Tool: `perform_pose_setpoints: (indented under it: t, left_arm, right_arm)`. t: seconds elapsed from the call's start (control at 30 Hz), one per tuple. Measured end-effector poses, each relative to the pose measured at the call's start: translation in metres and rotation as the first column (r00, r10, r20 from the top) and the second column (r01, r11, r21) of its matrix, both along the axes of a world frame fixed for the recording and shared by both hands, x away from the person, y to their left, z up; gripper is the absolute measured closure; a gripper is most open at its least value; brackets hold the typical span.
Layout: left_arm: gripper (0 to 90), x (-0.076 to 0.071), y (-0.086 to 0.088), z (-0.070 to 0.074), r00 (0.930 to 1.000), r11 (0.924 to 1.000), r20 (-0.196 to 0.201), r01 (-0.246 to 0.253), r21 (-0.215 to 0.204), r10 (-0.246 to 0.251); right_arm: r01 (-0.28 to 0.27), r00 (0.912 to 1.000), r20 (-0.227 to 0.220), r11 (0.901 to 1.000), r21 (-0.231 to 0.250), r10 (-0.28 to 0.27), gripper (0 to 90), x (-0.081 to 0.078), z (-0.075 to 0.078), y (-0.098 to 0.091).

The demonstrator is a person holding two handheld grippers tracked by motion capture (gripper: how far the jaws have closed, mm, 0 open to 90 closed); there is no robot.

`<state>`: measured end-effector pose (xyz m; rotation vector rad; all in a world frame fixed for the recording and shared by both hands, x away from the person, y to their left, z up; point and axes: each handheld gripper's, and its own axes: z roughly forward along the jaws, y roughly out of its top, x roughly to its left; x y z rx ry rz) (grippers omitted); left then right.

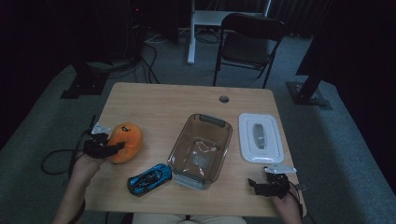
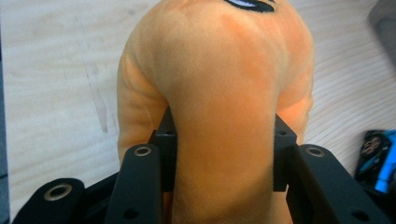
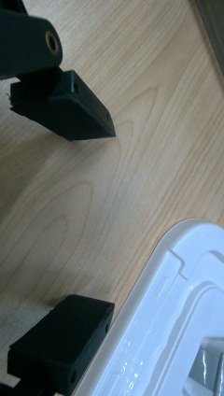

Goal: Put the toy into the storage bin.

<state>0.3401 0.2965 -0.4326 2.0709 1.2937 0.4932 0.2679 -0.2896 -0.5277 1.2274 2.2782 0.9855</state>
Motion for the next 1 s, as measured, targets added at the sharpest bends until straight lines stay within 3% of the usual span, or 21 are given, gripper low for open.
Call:
perform_pose_setpoints:
  t: [0.23, 0.5, 1.0]
  left_arm:
    - [61.4, 0.001, -0.018, 0.021, 0.9969, 0.9971, 0.022, 0.076, 0.013, -0.076]
    - [61.9, 0.009, -0.035, 0.036, 0.9918, 0.9926, 0.040, 0.121, 0.010, -0.121]
    - [61.7, 0.025, -0.072, 0.062, 0.9729, 0.9752, 0.070, 0.218, 0.037, -0.220]
  right_arm:
    - [0.000, 1.0000, 0.000, 1.0000, 0.000, 0.000, 13.9, 0.000, 0.000, 0.000]
    - [0.000, 1.0000, 0.000, 1.0000, 0.000, 0.000, 13.9, 0.000, 0.000, 0.000]
    - [-0.001, 1.0000, 0.000, 1.0000, -0.001, 0.001, 13.9, 0.000, 0.000, 0.000]
